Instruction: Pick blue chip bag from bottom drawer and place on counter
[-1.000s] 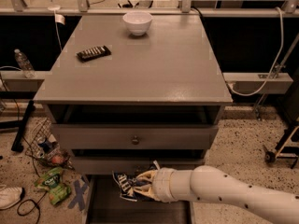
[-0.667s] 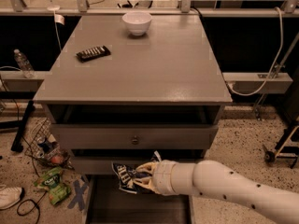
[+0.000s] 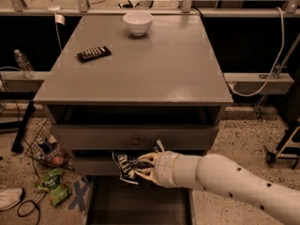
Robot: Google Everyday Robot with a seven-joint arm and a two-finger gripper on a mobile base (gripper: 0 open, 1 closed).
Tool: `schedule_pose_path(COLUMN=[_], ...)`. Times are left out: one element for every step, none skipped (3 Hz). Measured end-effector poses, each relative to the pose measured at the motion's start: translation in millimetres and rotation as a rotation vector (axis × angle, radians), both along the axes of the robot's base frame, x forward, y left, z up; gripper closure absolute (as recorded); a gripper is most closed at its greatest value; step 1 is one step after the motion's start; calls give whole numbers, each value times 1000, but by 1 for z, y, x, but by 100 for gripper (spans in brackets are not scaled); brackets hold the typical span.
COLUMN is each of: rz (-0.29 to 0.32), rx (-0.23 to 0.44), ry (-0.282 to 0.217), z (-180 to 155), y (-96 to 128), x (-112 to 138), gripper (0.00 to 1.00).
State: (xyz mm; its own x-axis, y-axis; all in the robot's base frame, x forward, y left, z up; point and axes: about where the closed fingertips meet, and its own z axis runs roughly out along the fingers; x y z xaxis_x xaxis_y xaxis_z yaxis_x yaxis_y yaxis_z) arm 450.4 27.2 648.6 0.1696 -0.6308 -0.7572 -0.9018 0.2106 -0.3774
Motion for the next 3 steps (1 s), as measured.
schedule_pose_path(rz=[9, 16, 7], rx=[10, 6, -28], ry=[-36, -135, -264], z=[13, 55, 109], y=[-2, -13, -30], x=[3, 11, 19], gripper=[100, 100, 100])
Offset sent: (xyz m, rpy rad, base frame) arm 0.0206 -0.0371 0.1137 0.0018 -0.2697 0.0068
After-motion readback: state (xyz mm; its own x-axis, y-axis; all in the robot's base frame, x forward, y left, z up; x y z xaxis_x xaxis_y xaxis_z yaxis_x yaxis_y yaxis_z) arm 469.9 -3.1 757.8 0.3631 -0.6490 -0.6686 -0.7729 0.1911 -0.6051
